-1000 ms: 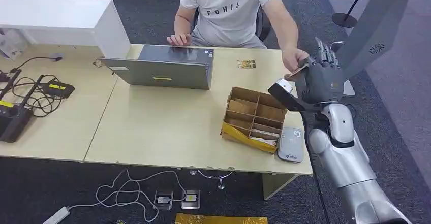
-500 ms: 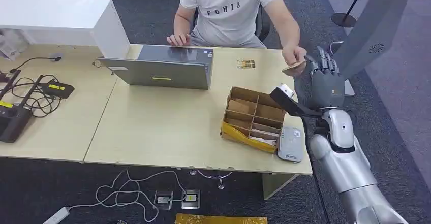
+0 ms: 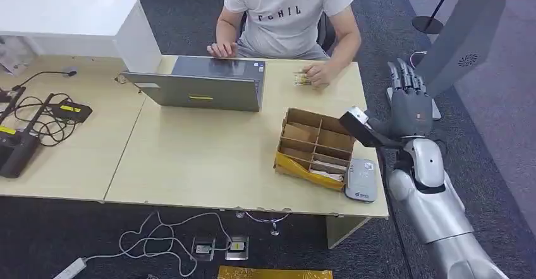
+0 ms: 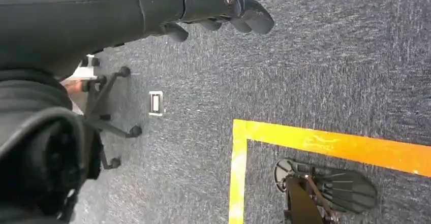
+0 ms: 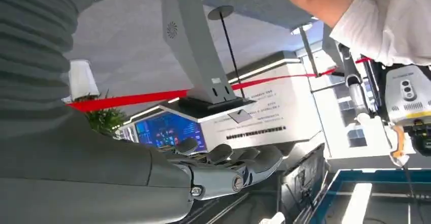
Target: Pass the card to the sensor for recognition and then transmit it.
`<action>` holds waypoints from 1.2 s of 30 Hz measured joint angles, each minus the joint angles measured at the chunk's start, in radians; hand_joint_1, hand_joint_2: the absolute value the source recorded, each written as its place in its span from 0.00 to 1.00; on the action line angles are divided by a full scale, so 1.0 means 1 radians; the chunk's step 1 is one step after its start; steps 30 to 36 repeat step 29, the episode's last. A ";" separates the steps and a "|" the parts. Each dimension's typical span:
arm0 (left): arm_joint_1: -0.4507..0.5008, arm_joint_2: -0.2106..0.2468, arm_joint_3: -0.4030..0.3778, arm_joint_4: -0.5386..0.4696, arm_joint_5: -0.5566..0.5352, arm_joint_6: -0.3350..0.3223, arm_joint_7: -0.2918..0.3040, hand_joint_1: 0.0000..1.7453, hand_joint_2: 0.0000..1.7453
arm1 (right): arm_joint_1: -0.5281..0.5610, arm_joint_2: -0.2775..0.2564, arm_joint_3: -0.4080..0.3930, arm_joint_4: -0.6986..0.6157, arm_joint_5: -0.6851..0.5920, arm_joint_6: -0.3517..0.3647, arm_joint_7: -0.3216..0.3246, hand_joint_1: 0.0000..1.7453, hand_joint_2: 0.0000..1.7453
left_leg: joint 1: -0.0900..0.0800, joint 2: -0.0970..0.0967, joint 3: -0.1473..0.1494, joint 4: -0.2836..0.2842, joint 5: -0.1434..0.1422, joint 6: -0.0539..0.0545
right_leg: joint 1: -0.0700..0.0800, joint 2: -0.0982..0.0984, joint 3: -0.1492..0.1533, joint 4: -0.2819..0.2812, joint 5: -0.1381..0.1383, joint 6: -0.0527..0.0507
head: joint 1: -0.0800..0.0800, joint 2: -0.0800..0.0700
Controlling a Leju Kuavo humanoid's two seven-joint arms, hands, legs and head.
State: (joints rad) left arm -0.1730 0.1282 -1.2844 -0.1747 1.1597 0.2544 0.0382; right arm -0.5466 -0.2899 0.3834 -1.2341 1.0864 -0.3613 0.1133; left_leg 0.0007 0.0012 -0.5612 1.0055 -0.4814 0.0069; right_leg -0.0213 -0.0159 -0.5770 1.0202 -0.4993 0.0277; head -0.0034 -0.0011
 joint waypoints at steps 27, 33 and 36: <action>-0.011 0.011 -0.002 0.000 0.000 -0.018 -0.005 0.00 0.00 | -0.315 -0.317 -0.129 0.588 0.192 -0.227 -0.142 0.00 1.00 | -0.001 -0.002 -0.002 0.001 0.000 0.000 | -0.001 -0.002 -0.001 -0.001 0.000 0.000 | 0.000 0.000; -0.010 0.012 -0.002 0.000 0.005 -0.019 -0.009 0.00 0.00 | -0.318 -0.346 -0.138 0.635 0.155 -0.211 -0.161 0.00 1.00 | -0.001 -0.002 -0.001 0.001 -0.001 0.001 | -0.001 -0.001 -0.002 -0.001 0.000 0.000 | -0.001 0.000; -0.010 0.012 -0.002 0.000 0.005 -0.019 -0.009 0.00 0.00 | -0.318 -0.346 -0.138 0.635 0.155 -0.211 -0.161 0.00 1.00 | -0.001 -0.002 -0.001 0.001 -0.001 0.001 | -0.001 -0.001 -0.002 -0.001 0.000 0.000 | -0.001 0.000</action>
